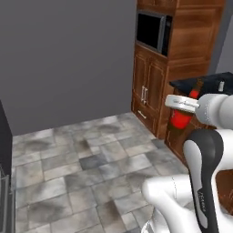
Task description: Open the cabinet directly in front. Then move the beer and the cup to the dining counter with the candle on it.
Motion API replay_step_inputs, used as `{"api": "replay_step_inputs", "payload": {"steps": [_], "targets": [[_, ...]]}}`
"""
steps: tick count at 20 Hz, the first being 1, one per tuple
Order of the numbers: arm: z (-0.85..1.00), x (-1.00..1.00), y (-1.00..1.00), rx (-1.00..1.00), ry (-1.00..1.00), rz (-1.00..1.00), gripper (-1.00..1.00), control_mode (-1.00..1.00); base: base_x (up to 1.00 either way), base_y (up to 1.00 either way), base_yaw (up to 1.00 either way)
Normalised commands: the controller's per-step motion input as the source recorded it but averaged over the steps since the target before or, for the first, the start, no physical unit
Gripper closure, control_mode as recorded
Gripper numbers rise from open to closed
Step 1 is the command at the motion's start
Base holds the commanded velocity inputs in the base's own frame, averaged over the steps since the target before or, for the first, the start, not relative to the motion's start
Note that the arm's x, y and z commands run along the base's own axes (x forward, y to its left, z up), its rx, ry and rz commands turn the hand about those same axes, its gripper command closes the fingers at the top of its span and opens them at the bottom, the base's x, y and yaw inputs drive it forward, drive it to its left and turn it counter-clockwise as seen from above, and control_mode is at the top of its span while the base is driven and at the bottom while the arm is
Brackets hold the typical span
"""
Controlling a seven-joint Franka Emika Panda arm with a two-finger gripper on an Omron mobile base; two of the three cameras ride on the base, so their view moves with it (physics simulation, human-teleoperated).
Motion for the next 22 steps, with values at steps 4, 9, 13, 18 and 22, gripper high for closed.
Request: {"api": "replay_step_inputs", "payload": {"steps": [4, 9, 13, 18, 22], "targets": [[0.00, 0.00, 0.00, 0.00, 0.00, 0.00, 1.00, 1.00, 1.00, 0.28, -0.30], [0.00, 0.00, 0.00, 0.00, 0.00, 0.00, 1.00, 1.00, 1.00, 0.40, -0.54], [0.00, 0.00, 0.00, 0.00, 0.00, 0.00, 1.00, 1.00, 0.62, 0.43, -0.80], [0.00, 0.00, 0.00, 0.00, 0.00, 0.00, 1.00, 1.00, 0.18, 0.34, -0.95], [0.00, 0.00, 0.00, 0.00, 0.00, 0.00, 1.00, 1.00, 0.00, 0.12, -1.00]]}}
